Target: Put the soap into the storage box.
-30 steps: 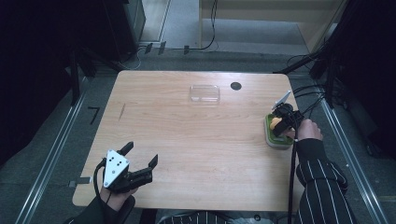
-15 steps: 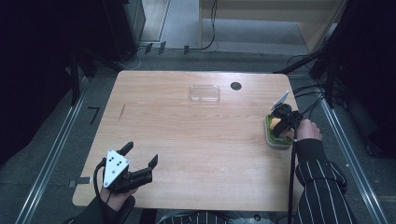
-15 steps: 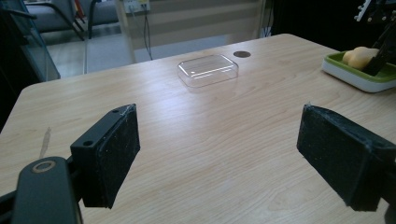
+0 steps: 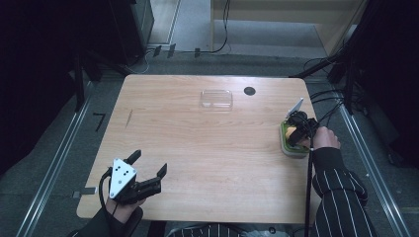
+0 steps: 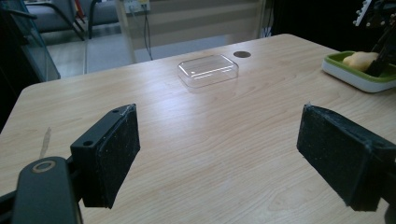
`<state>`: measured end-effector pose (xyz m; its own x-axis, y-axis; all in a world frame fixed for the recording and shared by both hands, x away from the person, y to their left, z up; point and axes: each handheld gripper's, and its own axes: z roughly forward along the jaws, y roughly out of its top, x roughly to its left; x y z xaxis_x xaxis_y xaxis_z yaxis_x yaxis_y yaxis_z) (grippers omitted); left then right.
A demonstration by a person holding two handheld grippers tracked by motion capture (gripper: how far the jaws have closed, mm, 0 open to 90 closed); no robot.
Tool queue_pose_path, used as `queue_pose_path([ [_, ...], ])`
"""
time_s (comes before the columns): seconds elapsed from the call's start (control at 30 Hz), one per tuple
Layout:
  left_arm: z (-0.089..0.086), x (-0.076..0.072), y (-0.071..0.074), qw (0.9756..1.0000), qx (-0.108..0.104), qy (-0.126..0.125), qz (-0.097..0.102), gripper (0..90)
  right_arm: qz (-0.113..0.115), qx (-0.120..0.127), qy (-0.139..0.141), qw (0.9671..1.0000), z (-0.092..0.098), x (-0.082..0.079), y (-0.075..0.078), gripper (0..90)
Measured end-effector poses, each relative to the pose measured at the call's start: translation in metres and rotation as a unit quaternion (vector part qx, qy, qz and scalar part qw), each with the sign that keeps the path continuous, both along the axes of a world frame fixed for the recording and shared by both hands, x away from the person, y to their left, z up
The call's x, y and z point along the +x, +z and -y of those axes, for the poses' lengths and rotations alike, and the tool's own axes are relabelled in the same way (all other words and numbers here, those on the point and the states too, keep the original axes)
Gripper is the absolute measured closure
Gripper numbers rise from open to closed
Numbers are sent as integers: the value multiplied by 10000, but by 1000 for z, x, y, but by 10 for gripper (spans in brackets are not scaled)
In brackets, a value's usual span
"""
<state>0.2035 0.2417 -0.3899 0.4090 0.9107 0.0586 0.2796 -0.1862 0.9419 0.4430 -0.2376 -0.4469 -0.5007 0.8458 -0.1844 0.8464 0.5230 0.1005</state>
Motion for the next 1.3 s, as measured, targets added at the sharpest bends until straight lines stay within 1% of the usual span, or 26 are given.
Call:
queue_pose_path([
  [0.03,0,0,0,10000,-2,1,1,137,43,-10,-19,10000,0,0,1,374],
  [0.07,0,0,0,10000,2,0,3,137,26,-2,-14,10000,0,0,3,372],
  [0.13,0,0,0,10000,4,-2,3,137,79,13,-3,10000,1,-1,4,373],
  [0.27,0,0,0,10000,-3,5,3,137,54,39,-36,10000,1,-2,5,371],
  [0.33,0,0,0,10000,-1,4,3,137,62,38,2,10000,1,-3,6,361],
  [0.47,0,0,0,10000,-1,4,3,137,67,82,-40,9999,1,-5,10,316],
  [0.67,-1,0,0,10000,-8,11,8,137,124,202,-115,9997,1,-13,18,224],
  [0.77,-1,0,0,10000,-4,7,8,137,144,260,-194,9994,0,-19,21,169],
  [0.83,0,0,0,10000,-6,12,8,137,90,305,-212,9993,-1,-22,23,130],
  [0.87,0,0,0,10000,-7,12,9,137,93,358,-206,9991,-2,-25,25,119],
  [0.93,-1,0,0,10000,-9,13,7,137,77,432,-183,9989,-3,-29,26,60],
  [1.03,-1,0,0,10000,-9,13,1,137,56,420,-155,9990,-7,-36,28,31],
  [1.3,0,0,0,10000,-4,11,1,137,66,395,48,9992,-16,-57,31,10],
])
